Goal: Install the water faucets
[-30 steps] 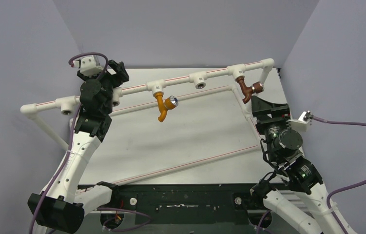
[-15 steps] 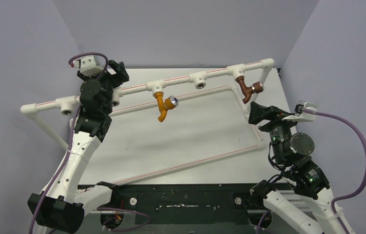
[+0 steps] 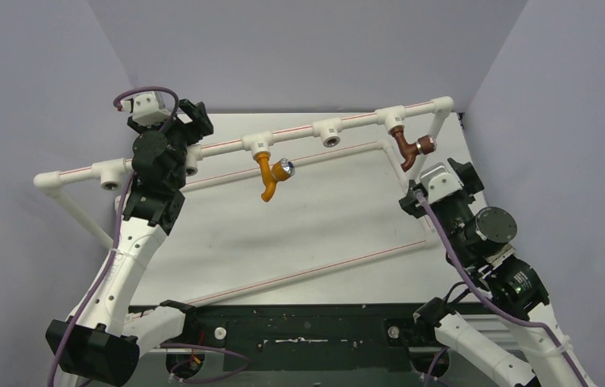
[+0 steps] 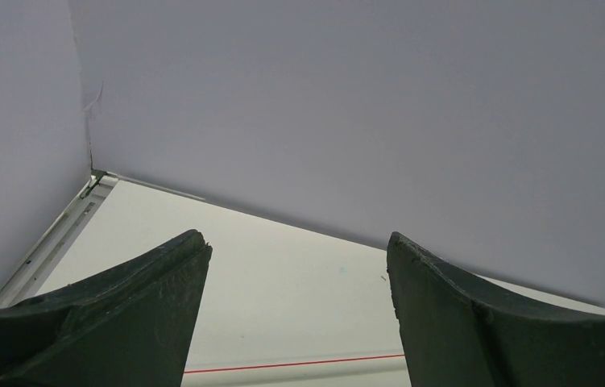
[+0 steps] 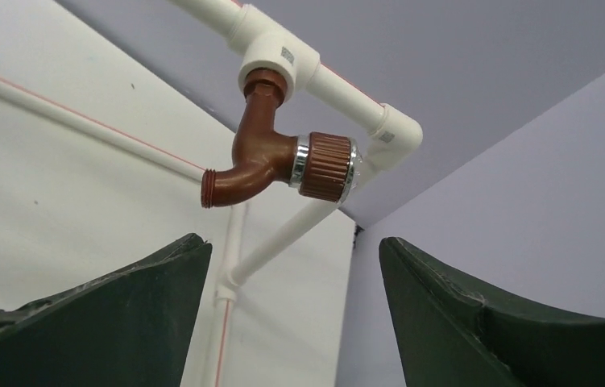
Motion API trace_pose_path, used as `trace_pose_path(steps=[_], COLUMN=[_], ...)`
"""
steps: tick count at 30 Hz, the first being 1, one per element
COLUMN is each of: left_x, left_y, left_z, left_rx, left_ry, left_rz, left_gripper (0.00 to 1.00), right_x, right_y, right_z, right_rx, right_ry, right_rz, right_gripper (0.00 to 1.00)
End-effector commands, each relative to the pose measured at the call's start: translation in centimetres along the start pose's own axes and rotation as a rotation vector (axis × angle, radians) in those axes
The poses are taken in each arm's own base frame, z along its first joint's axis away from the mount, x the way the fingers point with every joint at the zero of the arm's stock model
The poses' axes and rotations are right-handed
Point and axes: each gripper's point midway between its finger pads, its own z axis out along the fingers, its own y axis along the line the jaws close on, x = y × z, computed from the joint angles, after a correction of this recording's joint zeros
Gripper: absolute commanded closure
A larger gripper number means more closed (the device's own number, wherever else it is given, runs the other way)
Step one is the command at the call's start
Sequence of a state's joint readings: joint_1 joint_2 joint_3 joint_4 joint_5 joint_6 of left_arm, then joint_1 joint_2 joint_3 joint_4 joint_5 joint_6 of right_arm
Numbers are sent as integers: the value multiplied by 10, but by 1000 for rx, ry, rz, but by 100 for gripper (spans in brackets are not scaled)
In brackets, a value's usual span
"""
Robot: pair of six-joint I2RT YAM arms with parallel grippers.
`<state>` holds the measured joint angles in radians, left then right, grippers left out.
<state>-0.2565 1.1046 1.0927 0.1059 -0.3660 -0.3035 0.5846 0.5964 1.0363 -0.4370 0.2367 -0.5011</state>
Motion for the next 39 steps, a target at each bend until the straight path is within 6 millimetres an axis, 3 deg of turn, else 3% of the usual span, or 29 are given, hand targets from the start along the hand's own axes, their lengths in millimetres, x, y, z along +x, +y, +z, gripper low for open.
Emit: trace_pose_path(steps=[1, 10, 16, 24, 30, 39], left_x=[110, 110, 111, 111, 112, 111], left_y=[27, 27, 27, 27, 27, 25], left_z=[-17, -18, -18, -17, -17, -19], left_rx=[-54, -55, -54, -55, -56, -50], left_ry=[349, 347, 351, 351, 353, 351], left_rz=[131, 130, 132, 133, 134, 139], left_gripper=[22, 22, 22, 22, 22, 22], right_x=[-8, 5, -15, -17, -20, -13], right_y=[-2, -8, -26, -19, -12, -4], right_z=[-4, 8, 15, 31, 44, 55], right_rx=[-68, -17, 118, 176, 195, 183], right_ry=[-29, 22, -14, 21, 47, 77], right_rz=[-307, -714, -873, -1113, -1200, -1183], right_gripper=[20, 18, 18, 18, 18, 25])
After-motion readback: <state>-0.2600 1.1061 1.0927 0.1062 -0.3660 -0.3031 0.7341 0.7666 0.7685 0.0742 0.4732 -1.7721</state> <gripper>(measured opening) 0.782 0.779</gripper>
